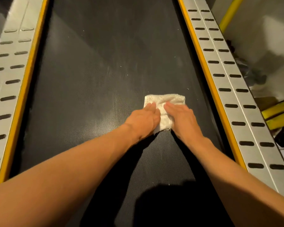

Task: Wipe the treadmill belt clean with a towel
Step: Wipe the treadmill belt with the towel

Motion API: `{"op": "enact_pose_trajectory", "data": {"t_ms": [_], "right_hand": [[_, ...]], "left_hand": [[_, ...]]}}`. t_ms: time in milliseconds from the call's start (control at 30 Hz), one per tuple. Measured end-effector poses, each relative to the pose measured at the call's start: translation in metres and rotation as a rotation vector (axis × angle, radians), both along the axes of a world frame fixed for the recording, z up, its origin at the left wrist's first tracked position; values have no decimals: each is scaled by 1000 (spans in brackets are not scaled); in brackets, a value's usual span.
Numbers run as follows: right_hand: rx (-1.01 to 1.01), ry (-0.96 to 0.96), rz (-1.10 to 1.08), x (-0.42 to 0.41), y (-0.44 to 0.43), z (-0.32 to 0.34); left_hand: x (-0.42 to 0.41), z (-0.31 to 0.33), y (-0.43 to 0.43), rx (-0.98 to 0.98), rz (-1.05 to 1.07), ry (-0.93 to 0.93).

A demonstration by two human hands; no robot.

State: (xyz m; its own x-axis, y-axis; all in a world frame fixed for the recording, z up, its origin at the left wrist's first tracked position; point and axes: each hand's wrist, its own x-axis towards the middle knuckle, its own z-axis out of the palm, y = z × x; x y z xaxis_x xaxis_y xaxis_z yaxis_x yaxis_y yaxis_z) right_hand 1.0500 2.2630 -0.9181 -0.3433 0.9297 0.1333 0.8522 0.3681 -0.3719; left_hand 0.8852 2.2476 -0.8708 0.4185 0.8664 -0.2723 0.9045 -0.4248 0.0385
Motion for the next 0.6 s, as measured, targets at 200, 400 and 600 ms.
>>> {"op": "enact_pose_trajectory", "data": {"t_ms": [200, 400, 600], "right_hand": [[-63, -6, -62, 8, -10, -3], [-7, -50, -59, 22, 11, -1], [-63, 23, -134, 38, -29, -3]], "left_hand": [[26, 0, -2, -37, 28, 27], [28, -4, 3, -76, 31, -48], [53, -13, -11, -99, -5, -15]]}}
